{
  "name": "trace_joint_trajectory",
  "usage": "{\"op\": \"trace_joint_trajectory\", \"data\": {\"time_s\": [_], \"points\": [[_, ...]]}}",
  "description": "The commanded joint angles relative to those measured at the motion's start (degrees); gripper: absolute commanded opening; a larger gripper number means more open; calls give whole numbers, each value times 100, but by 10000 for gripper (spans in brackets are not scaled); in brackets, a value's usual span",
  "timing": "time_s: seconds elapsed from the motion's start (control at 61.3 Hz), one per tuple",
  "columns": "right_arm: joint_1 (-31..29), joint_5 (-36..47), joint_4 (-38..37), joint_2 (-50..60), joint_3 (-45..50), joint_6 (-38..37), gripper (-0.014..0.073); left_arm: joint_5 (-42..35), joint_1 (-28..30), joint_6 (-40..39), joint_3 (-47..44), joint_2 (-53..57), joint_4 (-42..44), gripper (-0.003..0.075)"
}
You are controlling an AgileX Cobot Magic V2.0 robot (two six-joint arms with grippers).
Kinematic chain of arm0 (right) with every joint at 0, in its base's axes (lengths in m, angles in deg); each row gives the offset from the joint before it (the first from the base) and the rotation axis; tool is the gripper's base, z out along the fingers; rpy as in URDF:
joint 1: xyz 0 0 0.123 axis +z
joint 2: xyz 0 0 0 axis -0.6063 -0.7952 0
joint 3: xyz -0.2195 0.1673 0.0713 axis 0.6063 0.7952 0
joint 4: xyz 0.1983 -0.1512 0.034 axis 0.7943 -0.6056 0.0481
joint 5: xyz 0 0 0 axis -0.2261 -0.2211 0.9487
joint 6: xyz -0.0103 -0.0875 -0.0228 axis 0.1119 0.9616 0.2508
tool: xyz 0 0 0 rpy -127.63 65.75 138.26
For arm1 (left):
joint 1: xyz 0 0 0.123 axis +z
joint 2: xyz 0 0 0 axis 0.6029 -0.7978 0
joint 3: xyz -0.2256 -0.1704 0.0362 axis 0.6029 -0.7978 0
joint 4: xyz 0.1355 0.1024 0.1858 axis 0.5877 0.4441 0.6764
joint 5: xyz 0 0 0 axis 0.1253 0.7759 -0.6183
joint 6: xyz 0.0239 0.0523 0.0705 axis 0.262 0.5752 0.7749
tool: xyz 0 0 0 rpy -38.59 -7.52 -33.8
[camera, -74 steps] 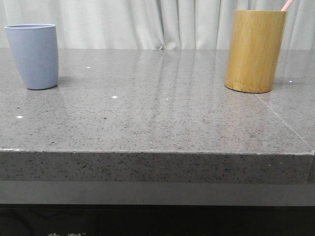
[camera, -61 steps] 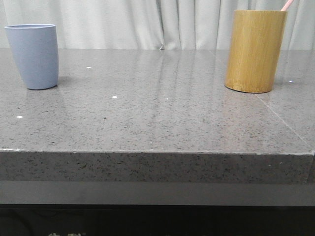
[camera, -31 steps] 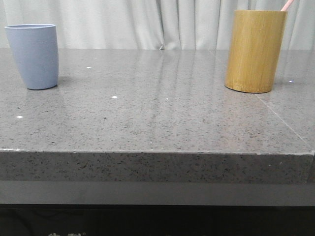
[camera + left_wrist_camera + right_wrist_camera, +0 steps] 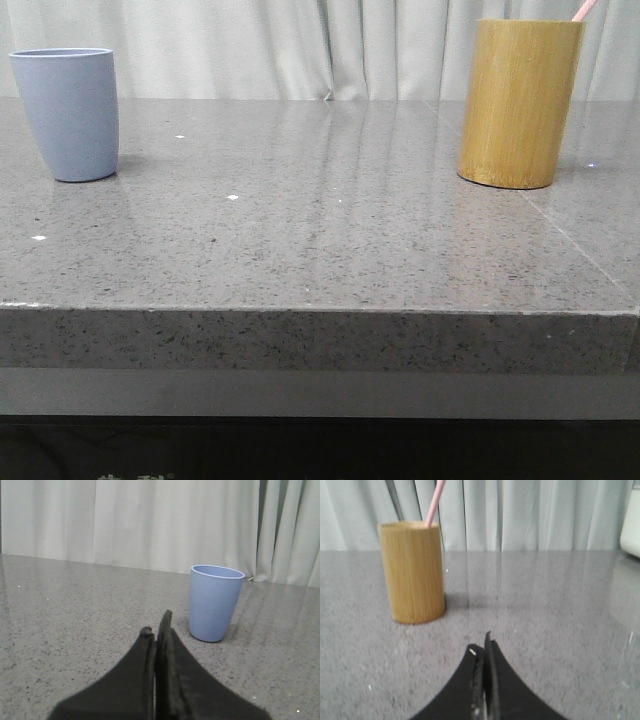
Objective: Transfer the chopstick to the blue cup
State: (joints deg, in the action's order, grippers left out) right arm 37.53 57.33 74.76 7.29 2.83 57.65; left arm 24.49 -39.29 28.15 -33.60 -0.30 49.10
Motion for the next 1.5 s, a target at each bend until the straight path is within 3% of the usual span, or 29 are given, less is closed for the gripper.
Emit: {"op": "trace_joint_trajectory", "data": {"time_s": [0.0, 0.261, 0.603, 1.125, 1.191, 1.288, 1.354, 1.403, 1.484], "points": [[4, 220, 7, 109, -617, 50, -119, -121, -41, -55, 651, 81, -69, -19], [4, -873, 7, -562, -2132, 50, -119, 788, -41, -55, 2182, -627, -58, -19], [4, -3081, 7, -2334, -4223, 50, -119, 2863, -41, -20, 4264, -2354, -58, -19], [4, -3659, 20, -3542, -4247, 337, -106, 3068, -41, -20, 4344, -3422, -58, -19], [4, -3664, 80, -3584, -4247, 423, -49, 3058, -41, -20, 4344, -3486, -58, -18], [4, -3671, 171, -3584, -4247, 567, 136, 3058, -41, -17, 4344, -3588, -58, 12], [4, -3671, 183, -3584, -4247, 573, 310, 3037, -41, 9, 4344, -3631, -48, 88], [4, -3671, 183, -3584, -4247, 573, 423, 3008, -41, 63, 4344, -3658, -48, 190], [4, -3671, 199, -3584, -4247, 573, 550, 2952, -41, 134, 4344, -3718, -48, 363]]}}
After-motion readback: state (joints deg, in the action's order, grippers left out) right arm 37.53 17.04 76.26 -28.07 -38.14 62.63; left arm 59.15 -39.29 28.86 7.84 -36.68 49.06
